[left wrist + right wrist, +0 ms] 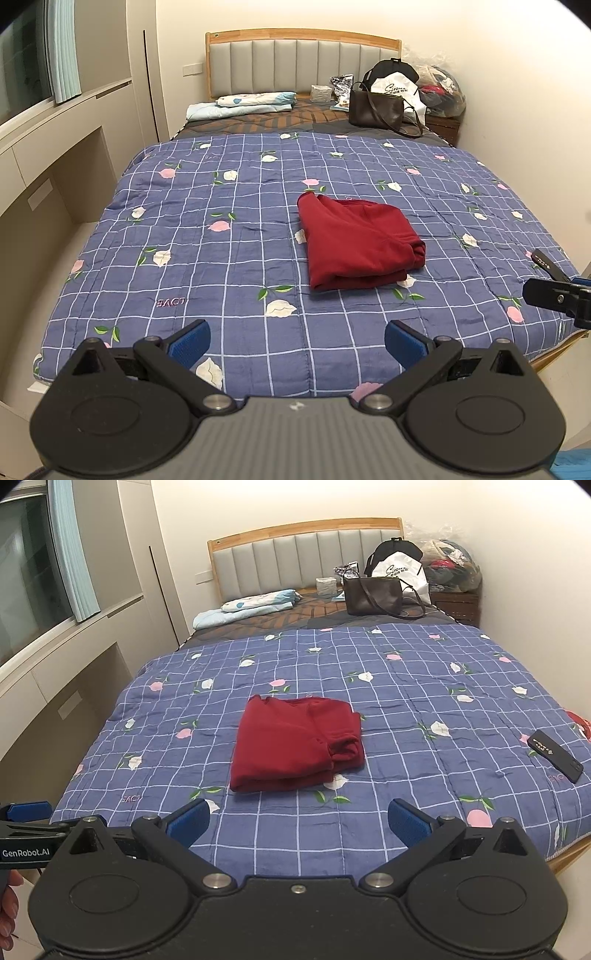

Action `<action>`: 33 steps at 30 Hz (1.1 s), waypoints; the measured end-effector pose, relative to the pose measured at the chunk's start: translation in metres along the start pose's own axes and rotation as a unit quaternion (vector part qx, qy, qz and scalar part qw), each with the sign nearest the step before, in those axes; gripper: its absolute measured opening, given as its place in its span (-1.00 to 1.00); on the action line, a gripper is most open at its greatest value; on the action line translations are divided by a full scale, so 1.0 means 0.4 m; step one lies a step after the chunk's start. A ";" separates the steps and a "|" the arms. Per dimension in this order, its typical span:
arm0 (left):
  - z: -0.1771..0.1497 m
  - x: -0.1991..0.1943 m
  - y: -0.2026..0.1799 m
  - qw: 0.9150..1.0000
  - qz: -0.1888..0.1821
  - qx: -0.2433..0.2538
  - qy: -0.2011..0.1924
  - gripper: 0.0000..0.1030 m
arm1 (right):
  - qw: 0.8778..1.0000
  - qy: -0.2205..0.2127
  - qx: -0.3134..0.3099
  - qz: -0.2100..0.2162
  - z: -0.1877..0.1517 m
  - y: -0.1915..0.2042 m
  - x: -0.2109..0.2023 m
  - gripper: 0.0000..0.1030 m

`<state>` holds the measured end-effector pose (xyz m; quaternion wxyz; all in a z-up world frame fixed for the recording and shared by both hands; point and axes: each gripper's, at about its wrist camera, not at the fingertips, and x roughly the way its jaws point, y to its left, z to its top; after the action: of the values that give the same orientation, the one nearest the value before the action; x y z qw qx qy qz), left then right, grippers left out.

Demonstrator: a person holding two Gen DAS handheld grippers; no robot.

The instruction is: Fold small clothes

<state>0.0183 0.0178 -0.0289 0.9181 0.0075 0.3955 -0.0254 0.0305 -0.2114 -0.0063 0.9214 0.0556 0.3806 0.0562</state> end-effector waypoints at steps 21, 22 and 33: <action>-0.001 -0.003 0.007 1.000 -0.002 0.001 -0.002 0.99 | 1.000 -0.003 0.003 -0.006 0.003 0.001 -0.011 0.99; -0.001 -0.003 0.007 1.000 -0.002 0.001 -0.002 0.99 | 1.000 -0.004 0.004 -0.007 0.002 0.004 -0.010 0.99; 0.002 -0.003 0.013 1.000 -0.004 0.002 -0.002 0.99 | 1.000 -0.004 0.004 -0.008 0.003 0.003 -0.009 0.99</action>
<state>0.0184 0.0232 -0.0273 0.9188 0.0074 0.3935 -0.0298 0.0288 -0.2109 -0.0029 0.9231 0.0565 0.3775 0.0475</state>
